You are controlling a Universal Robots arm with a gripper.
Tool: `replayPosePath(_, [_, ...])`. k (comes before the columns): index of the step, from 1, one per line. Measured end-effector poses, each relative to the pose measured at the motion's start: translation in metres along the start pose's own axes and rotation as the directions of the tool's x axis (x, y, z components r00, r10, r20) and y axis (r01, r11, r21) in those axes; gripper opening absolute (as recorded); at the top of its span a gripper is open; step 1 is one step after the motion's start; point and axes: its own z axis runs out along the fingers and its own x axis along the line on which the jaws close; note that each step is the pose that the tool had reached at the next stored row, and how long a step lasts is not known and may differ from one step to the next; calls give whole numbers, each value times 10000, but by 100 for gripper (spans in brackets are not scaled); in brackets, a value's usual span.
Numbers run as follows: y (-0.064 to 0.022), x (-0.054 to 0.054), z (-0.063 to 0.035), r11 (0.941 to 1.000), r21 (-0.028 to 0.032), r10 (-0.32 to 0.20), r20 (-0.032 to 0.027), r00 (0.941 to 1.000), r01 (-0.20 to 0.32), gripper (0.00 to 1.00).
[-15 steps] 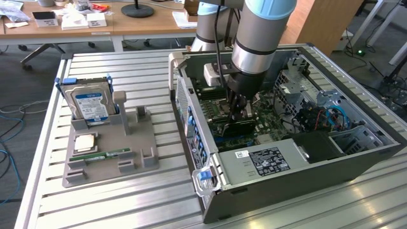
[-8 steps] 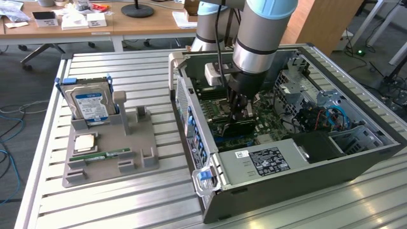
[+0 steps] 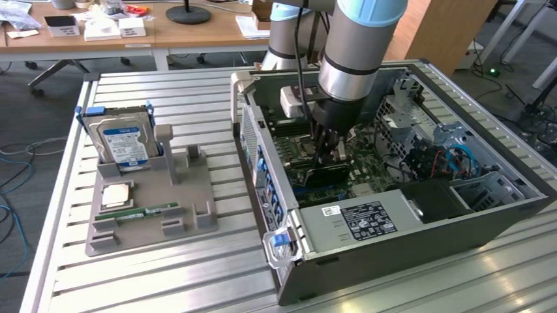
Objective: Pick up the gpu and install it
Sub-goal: 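Press down on the gpu until it lock into place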
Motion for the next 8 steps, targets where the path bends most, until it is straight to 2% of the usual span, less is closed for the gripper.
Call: replayPosePath(8, [0, 0, 6, 10000, 2, 0, 3, 10000, 0, 10])
